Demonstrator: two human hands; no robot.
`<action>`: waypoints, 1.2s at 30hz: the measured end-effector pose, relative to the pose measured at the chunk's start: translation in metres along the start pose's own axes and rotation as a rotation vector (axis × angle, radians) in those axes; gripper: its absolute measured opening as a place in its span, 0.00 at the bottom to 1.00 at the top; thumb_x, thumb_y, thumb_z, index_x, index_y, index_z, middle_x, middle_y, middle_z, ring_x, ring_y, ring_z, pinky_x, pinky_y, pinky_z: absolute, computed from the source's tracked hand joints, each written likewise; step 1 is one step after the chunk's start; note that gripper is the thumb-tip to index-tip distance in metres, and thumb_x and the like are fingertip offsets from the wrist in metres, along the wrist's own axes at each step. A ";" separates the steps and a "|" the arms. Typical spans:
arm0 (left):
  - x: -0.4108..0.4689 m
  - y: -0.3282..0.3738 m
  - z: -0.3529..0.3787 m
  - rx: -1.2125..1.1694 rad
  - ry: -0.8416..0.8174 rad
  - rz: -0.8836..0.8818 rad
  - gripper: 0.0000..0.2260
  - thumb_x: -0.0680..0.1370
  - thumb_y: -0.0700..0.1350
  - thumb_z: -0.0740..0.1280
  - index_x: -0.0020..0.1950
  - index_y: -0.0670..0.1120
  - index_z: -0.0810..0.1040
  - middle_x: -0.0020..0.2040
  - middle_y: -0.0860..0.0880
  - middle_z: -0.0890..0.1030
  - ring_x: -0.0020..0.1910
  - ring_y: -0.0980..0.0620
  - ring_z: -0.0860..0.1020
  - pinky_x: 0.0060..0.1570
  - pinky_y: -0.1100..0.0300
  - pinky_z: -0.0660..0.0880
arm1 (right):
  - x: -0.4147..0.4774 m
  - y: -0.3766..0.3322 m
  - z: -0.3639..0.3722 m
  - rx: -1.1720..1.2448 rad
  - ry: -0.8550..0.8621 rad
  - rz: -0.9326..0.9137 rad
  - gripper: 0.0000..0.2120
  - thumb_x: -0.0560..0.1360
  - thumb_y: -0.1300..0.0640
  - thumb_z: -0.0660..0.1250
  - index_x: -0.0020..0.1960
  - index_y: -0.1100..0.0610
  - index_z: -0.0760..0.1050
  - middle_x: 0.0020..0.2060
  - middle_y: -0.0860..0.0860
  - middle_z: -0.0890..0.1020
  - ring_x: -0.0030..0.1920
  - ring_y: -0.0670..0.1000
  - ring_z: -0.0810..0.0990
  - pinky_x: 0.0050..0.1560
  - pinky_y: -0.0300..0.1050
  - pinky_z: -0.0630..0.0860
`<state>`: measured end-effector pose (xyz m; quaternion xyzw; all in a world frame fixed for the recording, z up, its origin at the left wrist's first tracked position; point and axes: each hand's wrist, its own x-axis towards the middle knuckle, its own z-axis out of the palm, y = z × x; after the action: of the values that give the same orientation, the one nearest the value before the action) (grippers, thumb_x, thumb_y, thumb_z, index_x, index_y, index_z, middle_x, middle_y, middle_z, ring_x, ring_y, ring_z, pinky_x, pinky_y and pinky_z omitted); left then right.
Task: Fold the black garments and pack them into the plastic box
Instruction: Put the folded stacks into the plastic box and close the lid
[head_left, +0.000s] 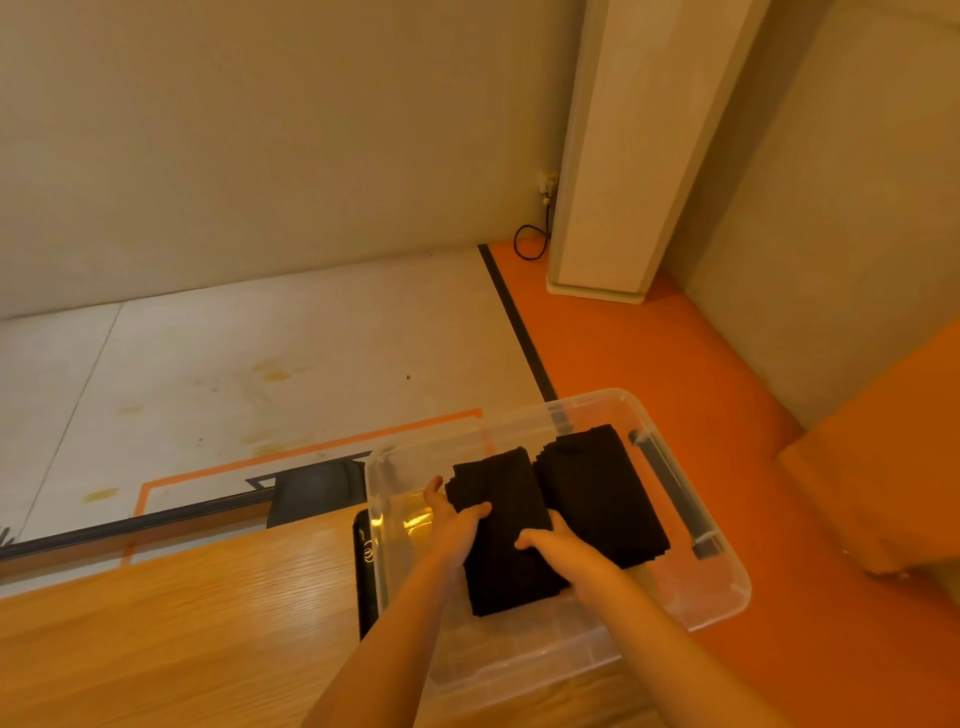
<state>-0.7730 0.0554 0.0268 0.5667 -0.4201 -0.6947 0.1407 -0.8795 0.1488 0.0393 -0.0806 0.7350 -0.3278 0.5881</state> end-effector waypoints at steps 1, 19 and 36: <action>0.000 -0.002 0.002 -0.012 0.008 0.005 0.35 0.77 0.37 0.67 0.75 0.53 0.50 0.72 0.42 0.66 0.69 0.41 0.68 0.68 0.44 0.67 | 0.003 0.002 0.003 0.005 0.026 -0.001 0.30 0.76 0.59 0.65 0.74 0.53 0.57 0.64 0.56 0.70 0.62 0.58 0.71 0.57 0.50 0.73; -0.033 -0.032 -0.001 0.193 0.009 -0.215 0.24 0.77 0.52 0.68 0.67 0.39 0.69 0.51 0.47 0.76 0.55 0.45 0.76 0.51 0.55 0.75 | 0.001 0.001 0.009 -0.001 0.150 0.098 0.35 0.79 0.54 0.64 0.78 0.60 0.48 0.72 0.62 0.62 0.68 0.64 0.67 0.58 0.57 0.75; -0.023 -0.029 -0.007 0.649 -0.054 0.077 0.25 0.81 0.57 0.57 0.73 0.44 0.61 0.65 0.45 0.74 0.61 0.46 0.75 0.52 0.59 0.75 | -0.059 0.001 0.021 -0.948 0.423 -0.340 0.27 0.82 0.50 0.57 0.76 0.59 0.51 0.71 0.58 0.62 0.71 0.56 0.65 0.64 0.45 0.69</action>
<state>-0.7517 0.0853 0.0207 0.5468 -0.6444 -0.5336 -0.0325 -0.8428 0.1712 0.0846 -0.3866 0.8811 -0.0602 0.2655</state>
